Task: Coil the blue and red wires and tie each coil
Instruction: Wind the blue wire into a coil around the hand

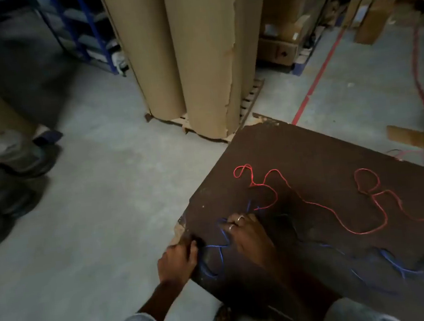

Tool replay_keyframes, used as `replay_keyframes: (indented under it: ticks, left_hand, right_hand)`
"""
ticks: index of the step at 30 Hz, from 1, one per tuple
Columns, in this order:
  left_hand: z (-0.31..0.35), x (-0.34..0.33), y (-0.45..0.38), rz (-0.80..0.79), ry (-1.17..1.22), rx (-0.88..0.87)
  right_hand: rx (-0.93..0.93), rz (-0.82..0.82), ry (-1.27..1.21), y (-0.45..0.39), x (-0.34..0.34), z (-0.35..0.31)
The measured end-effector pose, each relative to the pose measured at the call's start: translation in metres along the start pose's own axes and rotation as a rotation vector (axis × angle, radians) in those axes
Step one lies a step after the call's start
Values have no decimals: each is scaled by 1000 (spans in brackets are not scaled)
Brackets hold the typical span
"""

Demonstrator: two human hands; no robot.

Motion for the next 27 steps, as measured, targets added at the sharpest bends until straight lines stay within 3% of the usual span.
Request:
replay_keyframes:
  ticks: [3,8,16,22,27]
  left_hand:
    - [-2,-28,8,-132,17,20]
    - [4,-49,12,-220,106,-29]
    - [33,-15,-10,36,521,-155]
    - [90,41,-20,106,688,-303]
    - [135,91,-20,198,735,-422]
  right_hand:
    - [114,-15,89,-11,-2,-7]
    - [93,-56,214,-17,-9,-1]
    - [51,79,122,0,-1,13]
    - [90,137,2,11,11,25]
    - [-32,233,-112,14,43,41]
Point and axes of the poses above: each hand's wrist, its own y-axis away from the middle knuckle, its own x-axis out of the back of the hand, z = x × y, the point moved 7 cm from there along -y, towards the middle knuckle, and after that the axes turned 4 degrees about -x, right-handed, at the moved point
